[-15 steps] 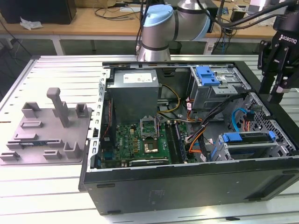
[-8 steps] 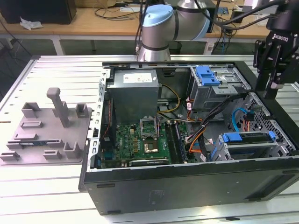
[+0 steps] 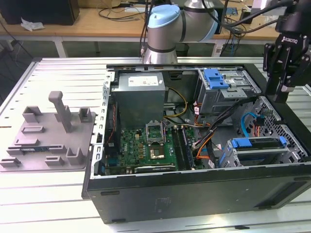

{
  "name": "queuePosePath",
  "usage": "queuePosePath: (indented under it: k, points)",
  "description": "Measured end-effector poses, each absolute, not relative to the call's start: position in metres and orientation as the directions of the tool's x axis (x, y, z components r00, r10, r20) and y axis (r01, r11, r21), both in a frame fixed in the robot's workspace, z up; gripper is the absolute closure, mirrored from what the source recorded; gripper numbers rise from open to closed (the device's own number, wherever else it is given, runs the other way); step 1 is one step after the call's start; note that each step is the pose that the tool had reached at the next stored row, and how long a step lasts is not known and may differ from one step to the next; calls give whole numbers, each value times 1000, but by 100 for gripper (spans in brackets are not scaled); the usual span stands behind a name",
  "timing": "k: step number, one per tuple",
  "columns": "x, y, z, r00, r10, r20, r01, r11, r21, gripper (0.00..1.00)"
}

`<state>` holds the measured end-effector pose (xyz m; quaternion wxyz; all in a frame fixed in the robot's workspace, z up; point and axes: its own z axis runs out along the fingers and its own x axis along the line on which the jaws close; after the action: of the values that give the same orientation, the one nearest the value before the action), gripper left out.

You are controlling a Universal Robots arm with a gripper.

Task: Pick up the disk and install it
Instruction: 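Insert the first disk wire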

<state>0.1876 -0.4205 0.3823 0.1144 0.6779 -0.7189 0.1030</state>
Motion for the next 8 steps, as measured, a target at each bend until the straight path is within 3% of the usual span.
queuePosePath:
  k: [8]
  points:
    - [191,-410,374,-63,-936,345,-998,69,7,56]
